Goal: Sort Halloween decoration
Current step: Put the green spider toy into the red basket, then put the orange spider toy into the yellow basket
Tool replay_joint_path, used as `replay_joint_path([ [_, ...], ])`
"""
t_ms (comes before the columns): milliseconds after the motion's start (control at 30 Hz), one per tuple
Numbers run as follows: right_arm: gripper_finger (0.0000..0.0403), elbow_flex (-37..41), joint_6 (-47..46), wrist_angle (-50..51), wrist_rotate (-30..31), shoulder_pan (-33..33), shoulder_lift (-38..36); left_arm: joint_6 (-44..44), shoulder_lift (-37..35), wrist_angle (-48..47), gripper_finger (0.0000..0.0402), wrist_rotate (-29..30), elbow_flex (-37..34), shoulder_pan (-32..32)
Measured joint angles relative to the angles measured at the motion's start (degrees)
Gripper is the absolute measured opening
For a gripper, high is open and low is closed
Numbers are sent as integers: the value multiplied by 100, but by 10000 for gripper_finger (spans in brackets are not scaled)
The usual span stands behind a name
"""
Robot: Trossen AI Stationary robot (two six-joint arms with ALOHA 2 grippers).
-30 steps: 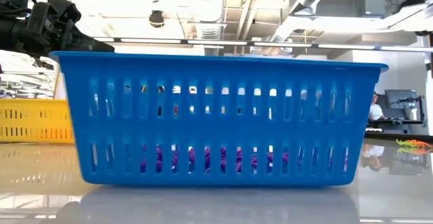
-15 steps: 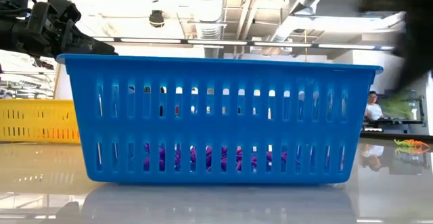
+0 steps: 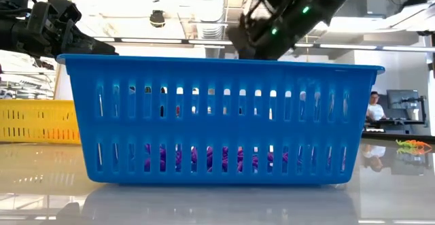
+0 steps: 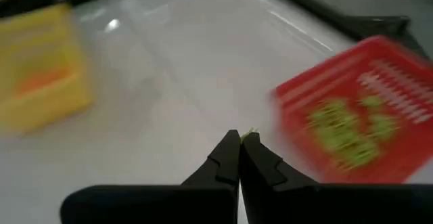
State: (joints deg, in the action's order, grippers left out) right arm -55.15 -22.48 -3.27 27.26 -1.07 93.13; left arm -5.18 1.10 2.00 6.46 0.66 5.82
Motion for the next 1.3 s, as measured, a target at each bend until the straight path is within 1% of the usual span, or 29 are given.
replay_joint_path([
  [67, 27, -3, 11, -58, -211, 580, -7, -1, 2, 0, 116, 0, 0, 2],
  [167, 23, 1, -7, -20, -374, 1245, -5, -1, 2, 0, 116, 0, -1, 1],
  [300, 37, -1, -144, -357, -1266, 1763, 92, 0, 1, 0, 116, 0, -1, 1],
  [367, 50, 1, -146, -506, -1535, 1845, 182, -1, 2, 0, 116, 0, 0, 1],
  [433, 59, -7, -146, -705, -1534, 1852, 248, 0, 2, 0, 116, 0, 0, 1],
  [533, 66, -7, -149, -732, -1422, 1878, 343, 1, 0, 0, 116, 2, 1, 0],
  [667, 80, -3, -245, -443, -1380, 1928, 367, -1, 1, 0, 116, 2, -1, 2],
  [833, 119, -3, -336, -58, -1381, 2011, 210, -1, 2, 0, 116, 2, -1, 1],
  [967, 154, -5, -343, 563, -1528, 2052, -114, -1, 1, 0, 116, 2, 1, 1],
  [1033, 164, -5, -534, 1282, -1517, 2086, -439, -1, 2, 0, 116, 2, -1, 0],
  [1133, 169, -7, -1155, 2626, -1404, 2069, -987, 0, 0, 0, 116, 2, -1, 1],
  [1200, 167, 10, -1615, 3622, -1219, 1801, -1289, -1, 0, -2, 116, 2, -1, 0],
  [1300, 162, 273, -2583, 4497, -679, 1035, -1602, -1, 1, 0, 116, 2, -1, 2],
])
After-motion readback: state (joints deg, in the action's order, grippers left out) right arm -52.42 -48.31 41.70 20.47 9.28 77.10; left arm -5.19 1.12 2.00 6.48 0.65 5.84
